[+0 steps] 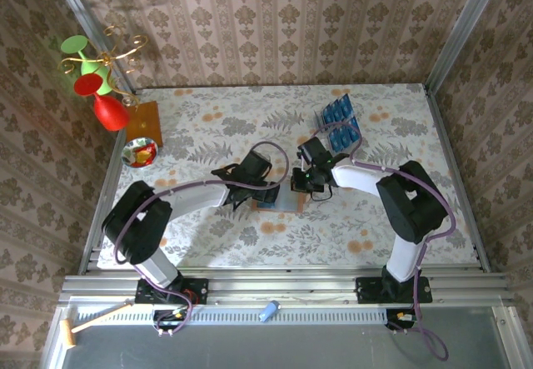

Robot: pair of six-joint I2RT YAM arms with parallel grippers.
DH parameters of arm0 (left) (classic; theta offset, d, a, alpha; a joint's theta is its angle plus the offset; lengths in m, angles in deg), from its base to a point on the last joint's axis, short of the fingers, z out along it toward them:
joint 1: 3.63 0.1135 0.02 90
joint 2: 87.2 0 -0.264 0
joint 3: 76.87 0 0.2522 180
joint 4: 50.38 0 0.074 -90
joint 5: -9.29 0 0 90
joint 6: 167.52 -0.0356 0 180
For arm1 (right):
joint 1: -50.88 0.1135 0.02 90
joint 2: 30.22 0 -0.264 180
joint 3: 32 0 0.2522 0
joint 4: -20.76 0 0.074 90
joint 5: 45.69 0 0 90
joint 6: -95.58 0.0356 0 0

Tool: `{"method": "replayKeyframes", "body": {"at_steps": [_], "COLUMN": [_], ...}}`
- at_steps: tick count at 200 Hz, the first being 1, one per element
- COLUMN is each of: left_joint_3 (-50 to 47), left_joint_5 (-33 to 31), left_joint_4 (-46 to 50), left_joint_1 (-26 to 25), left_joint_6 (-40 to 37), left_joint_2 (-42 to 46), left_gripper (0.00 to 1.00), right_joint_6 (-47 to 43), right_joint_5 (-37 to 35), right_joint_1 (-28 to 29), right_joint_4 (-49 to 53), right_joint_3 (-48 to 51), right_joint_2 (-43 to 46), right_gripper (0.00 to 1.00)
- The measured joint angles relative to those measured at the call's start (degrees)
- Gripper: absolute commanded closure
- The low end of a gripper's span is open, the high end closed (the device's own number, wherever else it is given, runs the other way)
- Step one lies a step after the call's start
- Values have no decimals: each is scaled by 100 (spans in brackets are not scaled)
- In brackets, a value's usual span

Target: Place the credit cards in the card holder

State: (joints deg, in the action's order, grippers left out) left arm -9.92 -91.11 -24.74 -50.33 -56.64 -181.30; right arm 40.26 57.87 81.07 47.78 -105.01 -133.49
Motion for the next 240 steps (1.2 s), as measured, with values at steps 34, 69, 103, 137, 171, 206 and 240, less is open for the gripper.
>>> {"method": "replayKeyframes", "body": {"at_steps": [34,69,103,137,171,206,240], "left_joint_3": [0,0,0,-4,-83,-153,-181], "left_joint_5": [125,227,293,308,284,267,264], "left_joint_4": [-125,-297,-398,-474,-516,-601,-643], "left_joint_1": [-15,-28,-90,-136,-166,-166,-166], "left_joint_6": [-2,0,0,0,2,4,7], "left_joint_2": [-105,-188,-308,-457,-485,-487,-487], "left_gripper": [0,0,0,0,0,0,0], "right_joint_6": [15,48,107,131,136,157,212], "right_joint_5": [63,96,149,170,173,192,190], "right_joint_1": [24,111,127,127,127,114,-2], "right_joint_4": [-66,-173,-201,-251,-247,-210,-127], "right_joint_3": [0,-7,-7,-7,-24,-109,-107], "right_joint_2": [-90,-186,-203,-219,-221,-214,15], "right_gripper": [95,95,95,95,89,74,69]}}
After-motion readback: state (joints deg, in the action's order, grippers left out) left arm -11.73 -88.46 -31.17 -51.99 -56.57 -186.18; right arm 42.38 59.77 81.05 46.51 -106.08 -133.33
